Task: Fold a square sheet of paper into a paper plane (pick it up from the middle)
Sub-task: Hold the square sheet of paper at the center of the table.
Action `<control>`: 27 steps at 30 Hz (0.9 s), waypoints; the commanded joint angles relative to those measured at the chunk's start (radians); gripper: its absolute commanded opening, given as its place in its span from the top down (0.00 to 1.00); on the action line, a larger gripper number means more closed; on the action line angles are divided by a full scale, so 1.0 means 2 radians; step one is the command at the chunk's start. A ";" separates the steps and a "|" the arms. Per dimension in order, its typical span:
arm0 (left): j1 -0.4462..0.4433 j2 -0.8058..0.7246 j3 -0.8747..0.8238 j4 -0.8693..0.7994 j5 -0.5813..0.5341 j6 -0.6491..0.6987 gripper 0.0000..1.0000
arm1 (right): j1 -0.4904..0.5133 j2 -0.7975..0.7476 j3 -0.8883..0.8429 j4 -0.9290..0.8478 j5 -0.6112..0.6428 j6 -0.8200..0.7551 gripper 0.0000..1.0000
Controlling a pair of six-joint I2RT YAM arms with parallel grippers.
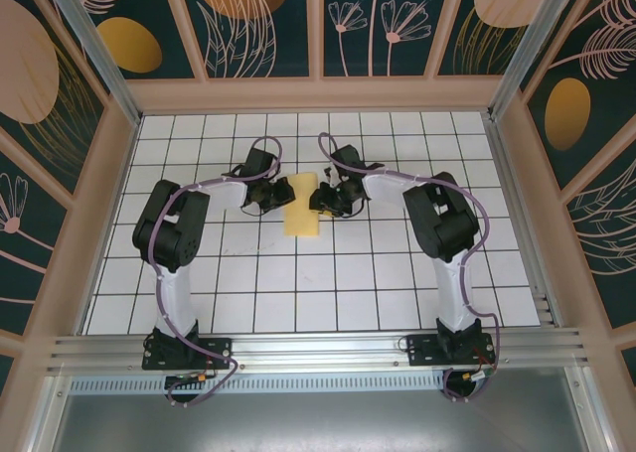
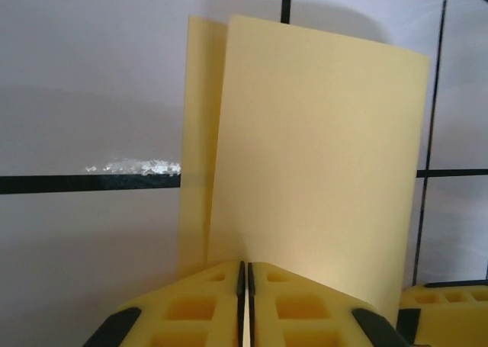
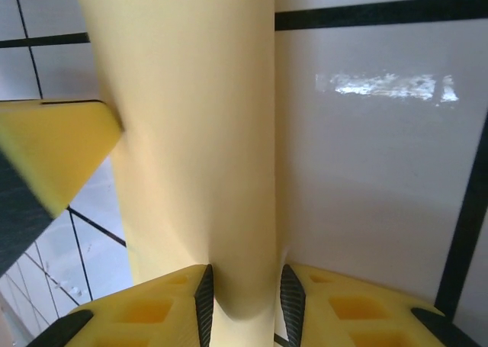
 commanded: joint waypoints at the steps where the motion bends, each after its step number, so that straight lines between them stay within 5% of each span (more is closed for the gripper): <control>1: 0.003 -0.035 0.009 0.002 -0.005 0.002 0.84 | 0.005 0.036 0.015 -0.047 0.089 0.003 0.67; 18: 0.003 -0.035 -0.008 0.020 -0.013 -0.006 0.83 | 0.035 0.084 0.047 -0.092 0.164 0.009 0.58; 27: 0.003 -0.043 -0.007 0.009 -0.075 -0.017 0.84 | 0.043 0.101 0.060 -0.111 0.190 0.002 0.55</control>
